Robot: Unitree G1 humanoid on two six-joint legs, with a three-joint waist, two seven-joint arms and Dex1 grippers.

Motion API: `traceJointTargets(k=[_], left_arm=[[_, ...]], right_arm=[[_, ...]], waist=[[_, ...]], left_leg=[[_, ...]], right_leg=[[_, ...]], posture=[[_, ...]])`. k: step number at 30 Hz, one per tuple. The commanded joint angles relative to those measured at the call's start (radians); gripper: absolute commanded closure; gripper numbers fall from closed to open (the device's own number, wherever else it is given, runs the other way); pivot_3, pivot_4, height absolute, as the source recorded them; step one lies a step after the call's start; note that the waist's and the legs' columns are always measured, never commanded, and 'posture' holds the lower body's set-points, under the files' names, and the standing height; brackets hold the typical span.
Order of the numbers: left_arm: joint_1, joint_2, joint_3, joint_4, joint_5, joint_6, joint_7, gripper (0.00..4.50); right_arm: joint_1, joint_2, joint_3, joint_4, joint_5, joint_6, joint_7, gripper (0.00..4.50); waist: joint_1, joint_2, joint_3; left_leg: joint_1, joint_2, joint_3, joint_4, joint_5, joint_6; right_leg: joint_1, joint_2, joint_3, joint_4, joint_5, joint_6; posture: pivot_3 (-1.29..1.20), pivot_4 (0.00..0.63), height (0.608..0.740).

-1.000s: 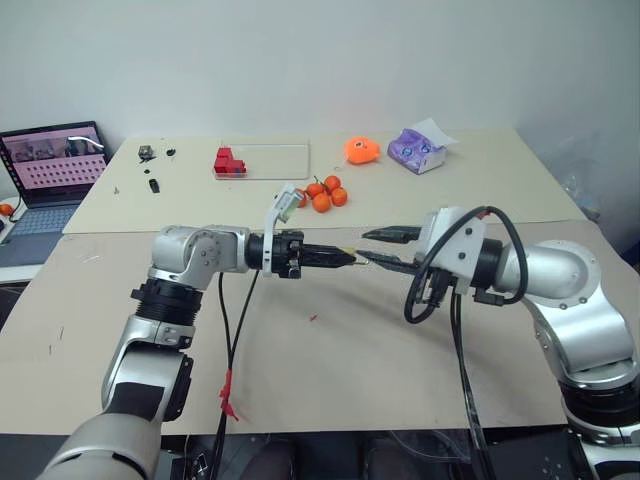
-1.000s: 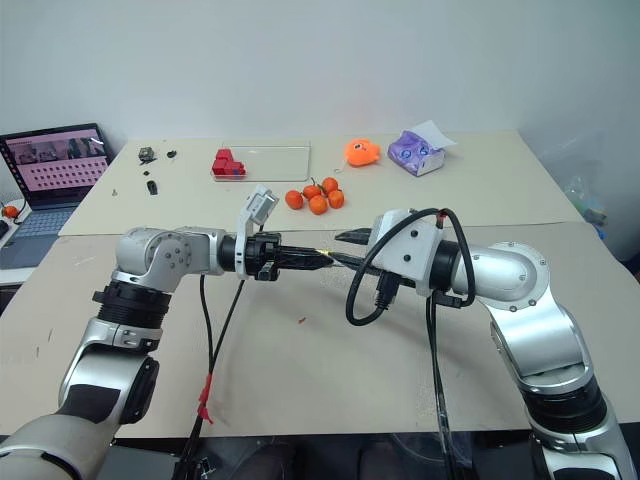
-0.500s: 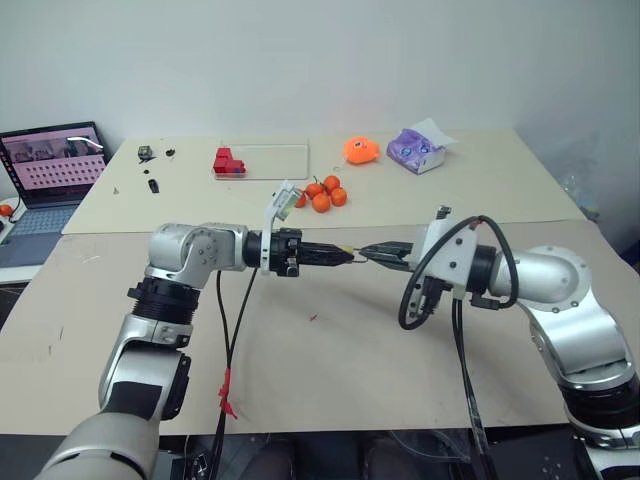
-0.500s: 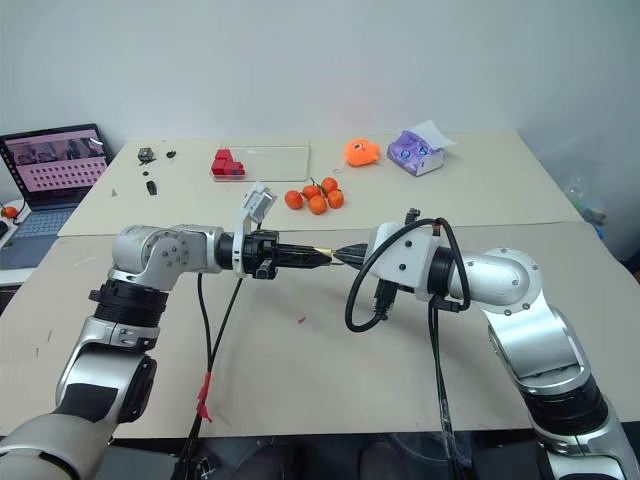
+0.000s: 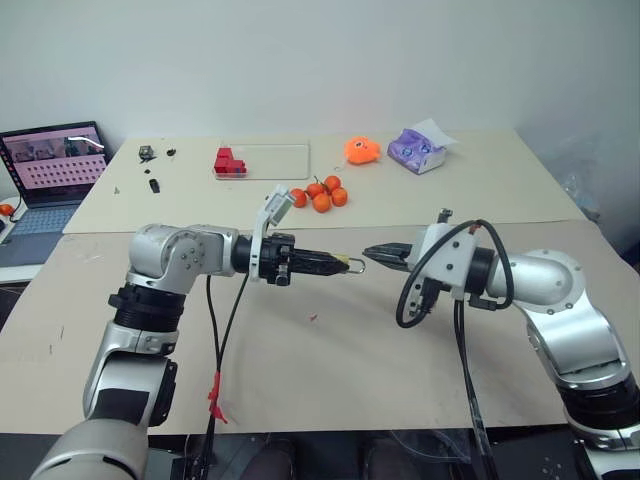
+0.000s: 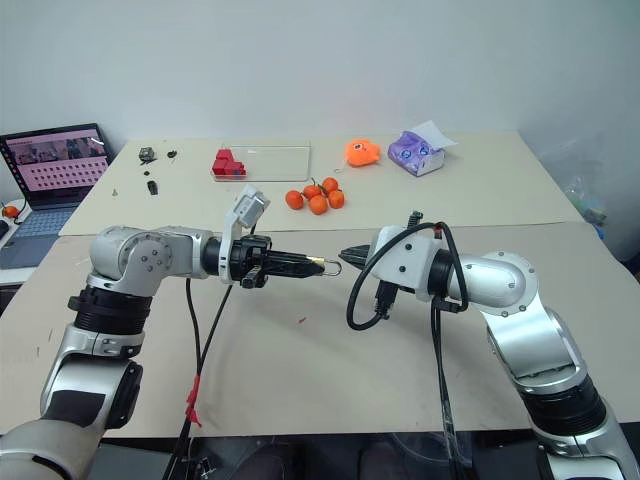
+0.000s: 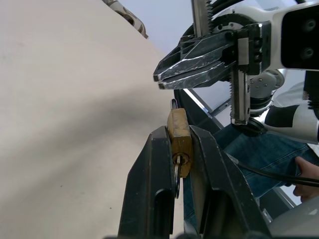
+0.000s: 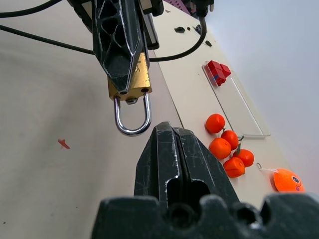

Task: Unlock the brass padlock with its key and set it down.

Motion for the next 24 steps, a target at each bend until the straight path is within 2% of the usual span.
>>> traceJointTargets(k=[1, 24], left_arm=[[-0.017, 0.003, 0.034, -0.028, -0.029, 0.003, 0.008, 4.48], [-0.017, -0.023, -0.006, 0.012, -0.006, -0.063, -0.015, 4.48]], right_arm=[[-0.020, 0.003, -0.001, -0.007, -0.006, -0.030, -0.007, 4.45], [-0.080, -0.017, -0.018, -0.105, 0.044, 0.084, -0.005, 4.45]], waist=[[0.000, 0.000, 0.000], [0.001, 0.000, 0.000]], left_leg=[[0.000, 0.000, 0.000, 0.000, 0.000, 0.000], [0.000, 0.000, 0.000, 0.000, 0.000, 0.000]], right_leg=[[0.000, 0.000, 0.000, 0.000, 0.000, 0.000], [0.000, 0.000, 0.000, 0.000, 0.000, 0.000]], posture=[[0.00, 0.150, 0.740], [0.00, 0.150, 0.740]])
